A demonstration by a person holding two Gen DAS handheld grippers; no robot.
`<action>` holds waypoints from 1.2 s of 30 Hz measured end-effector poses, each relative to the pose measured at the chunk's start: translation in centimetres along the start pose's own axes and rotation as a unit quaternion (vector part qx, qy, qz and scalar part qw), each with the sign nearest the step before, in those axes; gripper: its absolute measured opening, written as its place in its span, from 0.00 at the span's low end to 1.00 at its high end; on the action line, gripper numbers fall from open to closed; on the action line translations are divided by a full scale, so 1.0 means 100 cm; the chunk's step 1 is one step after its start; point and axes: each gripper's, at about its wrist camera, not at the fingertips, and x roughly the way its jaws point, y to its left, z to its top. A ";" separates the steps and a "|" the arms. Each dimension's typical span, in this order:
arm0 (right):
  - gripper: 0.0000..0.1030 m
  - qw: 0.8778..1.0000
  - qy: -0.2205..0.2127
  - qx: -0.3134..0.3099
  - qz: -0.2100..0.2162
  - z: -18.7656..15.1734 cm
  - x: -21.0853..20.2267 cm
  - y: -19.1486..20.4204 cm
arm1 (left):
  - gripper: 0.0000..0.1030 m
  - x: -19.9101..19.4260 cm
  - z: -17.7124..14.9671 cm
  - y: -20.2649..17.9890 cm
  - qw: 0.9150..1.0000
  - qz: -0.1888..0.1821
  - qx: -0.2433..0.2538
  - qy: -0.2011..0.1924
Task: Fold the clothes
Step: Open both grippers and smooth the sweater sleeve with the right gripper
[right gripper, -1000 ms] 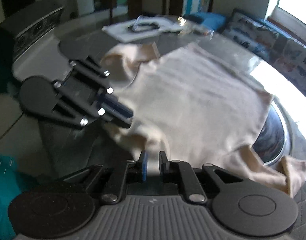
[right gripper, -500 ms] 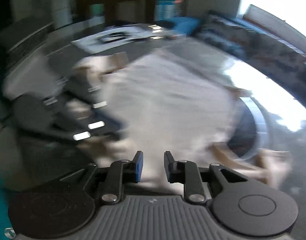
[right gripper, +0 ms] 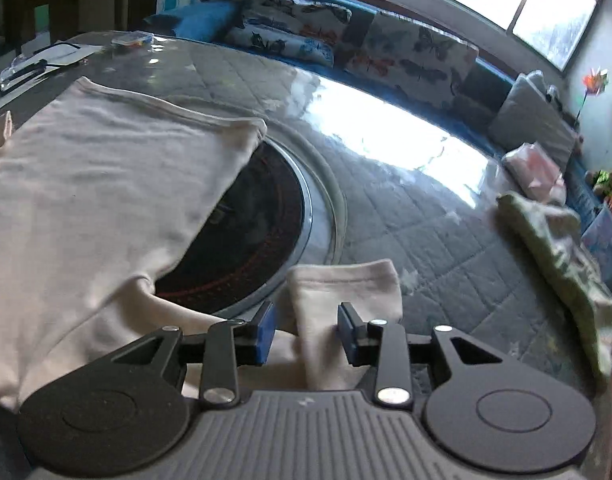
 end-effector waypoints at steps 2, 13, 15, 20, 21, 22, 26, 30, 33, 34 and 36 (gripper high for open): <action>0.29 1.000 0.002 0.001 -0.004 -0.002 0.003 -0.003 | 0.16 0.003 0.007 -0.001 1.000 -0.004 -0.001 -0.004; 0.03 0.995 0.001 0.023 -0.092 -0.016 -0.016 -0.046 | 0.16 0.038 0.029 -0.026 0.999 -0.042 0.011 0.002; 0.04 0.994 0.017 0.029 -0.102 -0.022 -0.016 -0.054 | 0.19 0.042 0.028 -0.031 0.999 -0.052 0.014 0.004; 0.22 0.988 0.057 0.031 -0.141 -0.038 -0.013 -0.067 | 0.20 0.043 0.022 -0.042 0.997 -0.072 0.032 0.012; 0.22 0.987 0.055 0.036 -0.149 -0.040 -0.015 -0.071 | 0.20 0.041 0.023 -0.043 0.997 -0.071 0.034 0.010; 0.22 0.986 0.048 0.043 -0.156 -0.041 -0.018 -0.075 | 0.20 0.040 0.025 -0.043 0.997 -0.068 0.034 0.005; 0.22 0.989 0.008 0.071 -0.131 -0.037 -0.029 -0.082 | 0.21 0.041 0.038 -0.036 0.998 -0.054 0.012 -0.011; 0.22 0.993 0.002 0.085 -0.079 -0.031 -0.017 -0.080 | 0.22 0.057 0.042 -0.031 0.999 -0.048 -0.002 0.006; 0.22 0.994 0.007 0.082 -0.069 -0.027 -0.001 -0.073 | 0.22 0.063 0.039 -0.033 0.998 -0.054 -0.003 0.020; 0.22 0.994 0.009 0.082 -0.069 -0.026 0.003 -0.071 | 0.27 0.063 0.038 -0.035 0.998 -0.057 -0.001 0.018; 0.22 0.994 0.010 0.084 -0.076 -0.025 0.008 -0.071 | 0.30 0.061 0.036 -0.037 0.998 -0.063 0.002 0.016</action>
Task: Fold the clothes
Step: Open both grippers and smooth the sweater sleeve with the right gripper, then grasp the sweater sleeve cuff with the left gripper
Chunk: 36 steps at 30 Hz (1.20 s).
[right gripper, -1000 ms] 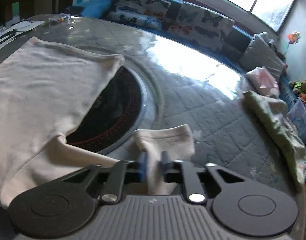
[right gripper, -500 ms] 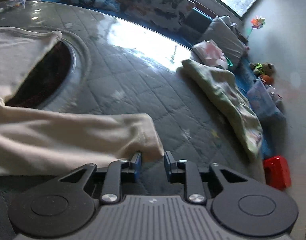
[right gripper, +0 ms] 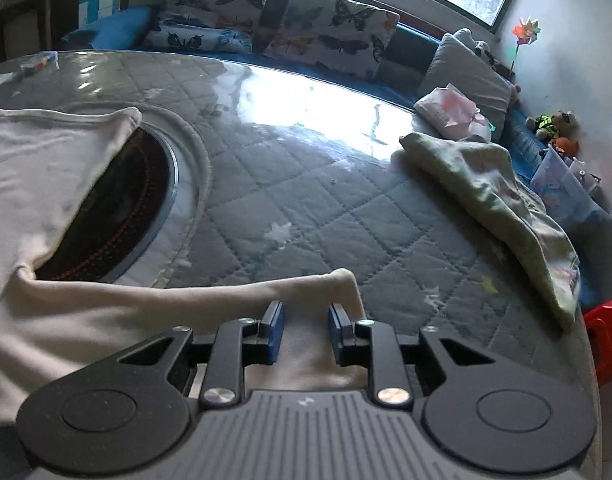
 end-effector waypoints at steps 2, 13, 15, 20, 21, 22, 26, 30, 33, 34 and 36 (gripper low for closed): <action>0.23 1.000 0.006 0.007 -0.008 0.003 0.001 -0.003 | 0.30 -0.005 -0.001 -0.001 1.000 0.003 -0.002 -0.002; 0.30 0.997 -0.035 -0.033 0.066 0.004 -0.046 0.039 | 0.30 -0.103 -0.021 0.064 0.966 0.238 -0.072 -0.074; 0.31 0.993 -0.043 -0.054 0.092 0.004 -0.056 0.059 | 0.30 -0.115 -0.030 0.089 0.951 0.286 -0.094 -0.065; 0.33 0.979 -0.065 -0.103 0.164 0.004 -0.079 0.111 | 0.28 -0.130 -0.051 0.148 0.923 0.355 -0.145 -0.035; 0.33 0.976 -0.068 -0.111 0.176 0.004 -0.083 0.121 | 0.28 -0.131 -0.055 0.158 0.919 0.363 -0.152 -0.030; 0.34 0.972 -0.070 -0.120 0.188 0.004 -0.086 0.131 | 0.28 -0.129 -0.057 0.164 0.919 0.362 -0.156 -0.024; 0.34 0.962 -0.068 -0.148 0.219 0.002 -0.092 0.163 | 0.24 -0.122 -0.064 0.182 0.918 0.360 -0.169 -0.008; 0.34 0.957 -0.056 -0.159 0.234 -0.003 -0.088 0.182 | 0.24 -0.121 -0.069 0.186 0.923 0.344 -0.175 -0.015; 0.34 0.956 -0.047 -0.161 0.240 -0.007 -0.084 0.188 | 0.25 -0.118 -0.066 0.186 0.925 0.339 -0.170 -0.016; 0.34 0.956 -0.044 -0.162 0.242 -0.008 -0.083 0.190 | 0.25 -0.116 -0.066 0.188 0.926 0.337 -0.170 -0.013; 0.34 0.955 -0.040 -0.163 0.243 -0.010 -0.080 0.194 | 0.25 -0.110 -0.065 0.190 0.927 0.335 -0.170 -0.005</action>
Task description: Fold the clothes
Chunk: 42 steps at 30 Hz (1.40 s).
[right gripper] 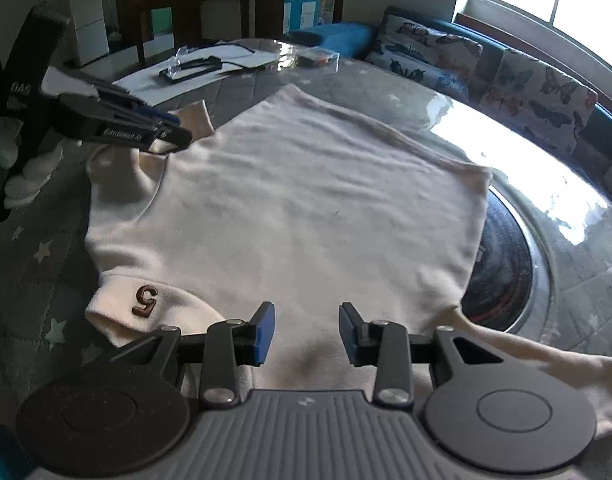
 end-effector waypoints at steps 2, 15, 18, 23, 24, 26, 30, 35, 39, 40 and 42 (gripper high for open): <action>0.34 1.000 0.003 0.000 0.002 -0.001 0.002 0.003 | 0.24 0.005 0.000 -0.001 1.000 0.004 0.002 0.006; 0.35 1.000 0.008 -0.001 -0.001 0.000 0.002 0.011 | 0.02 -0.035 -0.017 0.057 0.989 0.023 -0.138 -0.049; 0.35 1.000 0.010 -0.006 -0.004 0.001 0.002 0.013 | 0.02 -0.066 -0.032 0.083 0.978 0.042 -0.186 -0.078; 0.36 1.000 0.012 -0.014 -0.009 0.002 0.003 0.017 | 0.02 -0.097 -0.069 0.118 0.961 0.083 -0.246 -0.094; 0.36 1.000 0.013 -0.016 -0.011 0.002 0.003 0.017 | 0.02 -0.100 -0.076 0.122 0.959 0.087 -0.252 -0.092; 0.39 1.000 0.013 -0.019 -0.015 0.002 0.003 0.019 | 0.02 -0.103 -0.086 0.126 0.959 0.098 -0.255 -0.082; 0.39 0.999 0.007 -0.032 -0.014 0.008 -0.004 0.026 | 0.02 -0.108 -0.106 0.135 0.956 0.119 -0.261 -0.065; 0.39 0.997 -0.011 -0.071 0.023 0.024 -0.010 0.055 | 0.02 -0.107 -0.108 0.136 0.956 0.118 -0.261 -0.059; 0.39 0.991 -0.020 -0.114 0.073 0.035 -0.004 0.091 | 0.02 -0.108 -0.110 0.132 0.959 0.128 -0.246 -0.061; 0.39 0.989 -0.020 -0.122 0.084 0.037 -0.001 0.099 | 0.02 -0.109 -0.111 0.131 0.959 0.131 -0.243 -0.060; 0.39 0.985 -0.017 -0.138 0.099 0.039 0.009 0.115 | 0.02 -0.106 -0.113 0.137 0.958 0.131 -0.250 -0.051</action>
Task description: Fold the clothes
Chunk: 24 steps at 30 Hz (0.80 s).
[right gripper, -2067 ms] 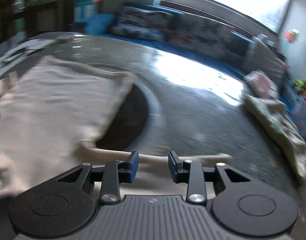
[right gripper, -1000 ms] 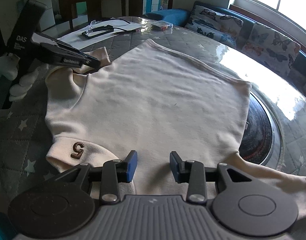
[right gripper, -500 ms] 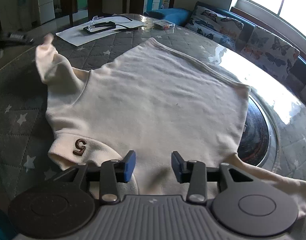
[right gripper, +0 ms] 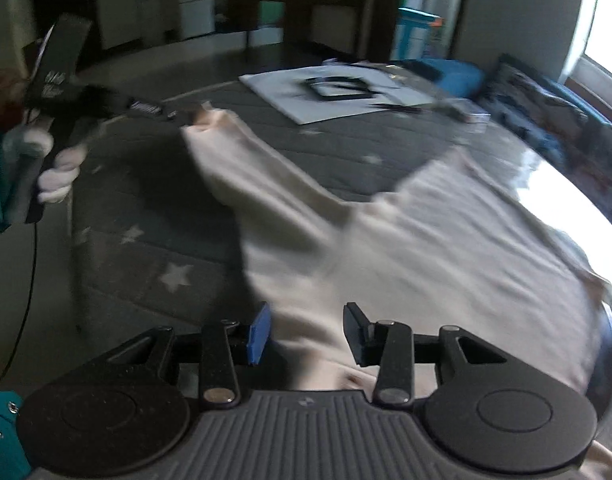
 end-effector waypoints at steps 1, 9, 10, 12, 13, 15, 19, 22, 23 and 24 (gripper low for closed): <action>0.39 1.000 0.002 -0.006 0.003 0.001 0.005 0.004 | 0.02 0.002 0.000 0.002 1.000 0.002 -0.002 0.004; 0.38 0.999 0.014 -0.014 0.026 0.002 0.016 0.016 | 0.04 -0.003 0.006 0.015 1.000 0.019 -0.017 0.003; 0.38 1.000 0.009 -0.014 0.024 0.003 0.015 0.016 | 0.05 -0.006 0.008 0.014 1.000 0.014 -0.019 -0.001; 0.38 1.000 0.001 -0.013 0.020 0.005 0.013 0.017 | 0.05 -0.012 0.011 0.008 1.000 0.000 -0.010 -0.010; 0.38 1.000 -0.001 -0.009 0.019 0.008 0.016 0.016 | 0.05 -0.012 0.012 0.004 1.000 -0.008 -0.003 -0.009; 0.38 1.000 0.000 -0.006 0.020 0.011 0.021 0.016 | 0.05 -0.008 0.013 -0.006 1.000 -0.016 0.014 -0.005; 0.27 1.000 0.005 -0.007 0.008 0.014 0.032 0.016 | 0.05 0.006 0.013 -0.023 0.999 -0.022 0.043 0.008; 0.06 1.000 0.008 -0.005 0.008 0.015 0.031 0.014 | 0.05 0.023 0.012 -0.031 0.998 -0.010 0.063 0.026; 0.06 1.000 0.010 -0.007 0.012 0.014 0.031 0.014 | 0.04 0.029 0.010 -0.031 0.997 0.002 0.069 0.033; 0.06 1.000 0.013 -0.015 0.014 0.014 0.030 0.016 | 0.04 0.034 0.008 -0.031 0.996 0.013 0.074 0.038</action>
